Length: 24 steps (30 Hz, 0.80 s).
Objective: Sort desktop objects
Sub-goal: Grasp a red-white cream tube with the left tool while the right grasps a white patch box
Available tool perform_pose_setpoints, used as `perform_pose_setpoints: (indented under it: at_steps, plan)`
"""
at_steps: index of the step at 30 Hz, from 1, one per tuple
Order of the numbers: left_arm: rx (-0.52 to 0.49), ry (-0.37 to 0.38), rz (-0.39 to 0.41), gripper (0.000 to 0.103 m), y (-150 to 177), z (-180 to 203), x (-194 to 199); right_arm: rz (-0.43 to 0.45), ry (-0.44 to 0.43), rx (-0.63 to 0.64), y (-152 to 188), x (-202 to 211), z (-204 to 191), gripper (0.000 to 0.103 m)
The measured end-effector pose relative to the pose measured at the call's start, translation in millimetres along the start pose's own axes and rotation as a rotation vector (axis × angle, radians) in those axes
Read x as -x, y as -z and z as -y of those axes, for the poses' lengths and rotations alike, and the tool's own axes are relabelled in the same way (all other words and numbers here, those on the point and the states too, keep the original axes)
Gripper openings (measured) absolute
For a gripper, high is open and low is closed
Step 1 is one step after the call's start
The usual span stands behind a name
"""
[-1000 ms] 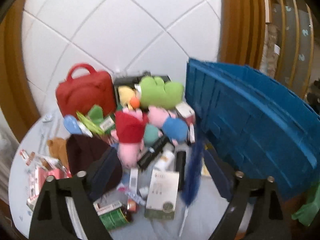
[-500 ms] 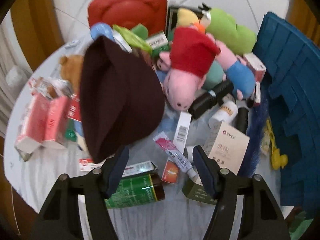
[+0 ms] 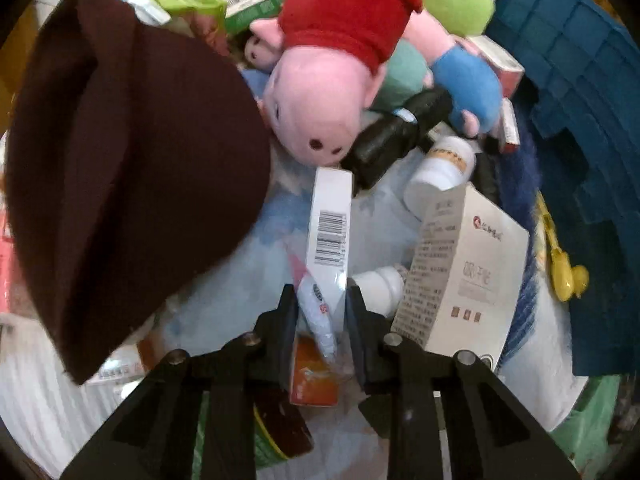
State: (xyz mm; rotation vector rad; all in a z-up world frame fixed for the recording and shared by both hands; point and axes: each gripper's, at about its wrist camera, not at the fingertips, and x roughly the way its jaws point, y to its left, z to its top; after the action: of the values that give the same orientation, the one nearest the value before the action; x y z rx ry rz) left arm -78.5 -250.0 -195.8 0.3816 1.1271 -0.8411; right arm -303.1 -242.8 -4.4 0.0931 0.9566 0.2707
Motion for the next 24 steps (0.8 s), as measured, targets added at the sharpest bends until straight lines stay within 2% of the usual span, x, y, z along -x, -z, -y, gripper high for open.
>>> perform_pose_setpoints:
  at_steps: [3, 9, 12, 15, 20, 23, 24]
  plan:
    - [-0.048, 0.029, -0.005, 0.023, 2, -10, 5, -0.082, 0.004, -0.044, 15, -32, 0, 0.098]
    - [-0.144, 0.053, -0.008, 0.023, 3, -25, 16, -0.224, -0.057, -0.164, 40, -93, -17, 0.098]
    - [-0.174, 0.068, 0.013, 0.023, 3, -27, 21, -0.264, -0.046, -0.205, 46, -116, -22, 0.099]
    - [-0.195, 0.084, 0.019, 0.023, 2, -31, 21, -0.275, -0.04, -0.24, 50, -130, -25, 0.103]
    - [-0.209, 0.109, 0.038, 0.023, 0, -39, 26, -0.298, -0.026, -0.262, 56, -150, -27, 0.103]
    - [-0.219, 0.114, 0.053, 0.023, -2, -39, 29, -0.287, -0.022, -0.242, 60, -151, -30, 0.081]
    - [-0.222, 0.118, 0.054, 0.023, -3, -39, 29, -0.287, -0.021, -0.241, 61, -150, -31, 0.081]
